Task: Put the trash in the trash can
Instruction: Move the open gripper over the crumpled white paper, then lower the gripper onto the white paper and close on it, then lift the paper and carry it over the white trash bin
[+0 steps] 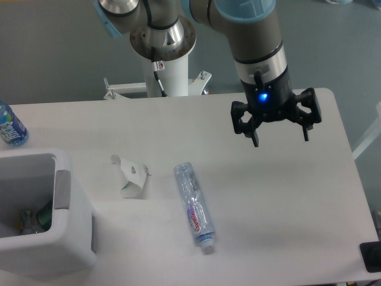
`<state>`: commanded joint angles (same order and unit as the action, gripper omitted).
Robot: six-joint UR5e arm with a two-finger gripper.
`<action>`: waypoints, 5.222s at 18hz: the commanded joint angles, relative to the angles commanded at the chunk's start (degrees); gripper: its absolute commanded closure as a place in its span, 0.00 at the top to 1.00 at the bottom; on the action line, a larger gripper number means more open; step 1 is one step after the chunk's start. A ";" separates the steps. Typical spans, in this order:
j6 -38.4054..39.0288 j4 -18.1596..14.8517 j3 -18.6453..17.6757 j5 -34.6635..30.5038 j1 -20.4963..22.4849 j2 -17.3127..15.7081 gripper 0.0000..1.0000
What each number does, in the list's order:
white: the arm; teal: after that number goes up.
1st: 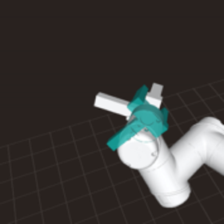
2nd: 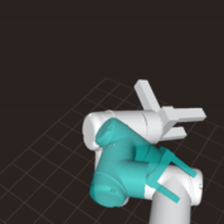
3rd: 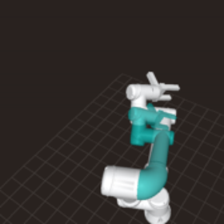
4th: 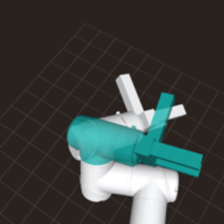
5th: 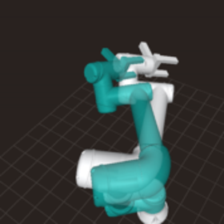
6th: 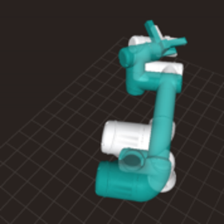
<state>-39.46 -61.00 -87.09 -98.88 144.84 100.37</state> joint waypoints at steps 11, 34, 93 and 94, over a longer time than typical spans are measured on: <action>6.50 4.22 -11.87 0.35 -5.62 -2.64 1.00; 21.09 10.11 -19.61 12.83 -21.97 6.50 1.00; 45.35 9.23 3.41 39.99 -7.63 -6.15 0.00; 45.09 10.36 3.42 39.99 -9.04 -6.24 0.00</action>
<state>5.63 -50.64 -83.67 -58.89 135.81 94.13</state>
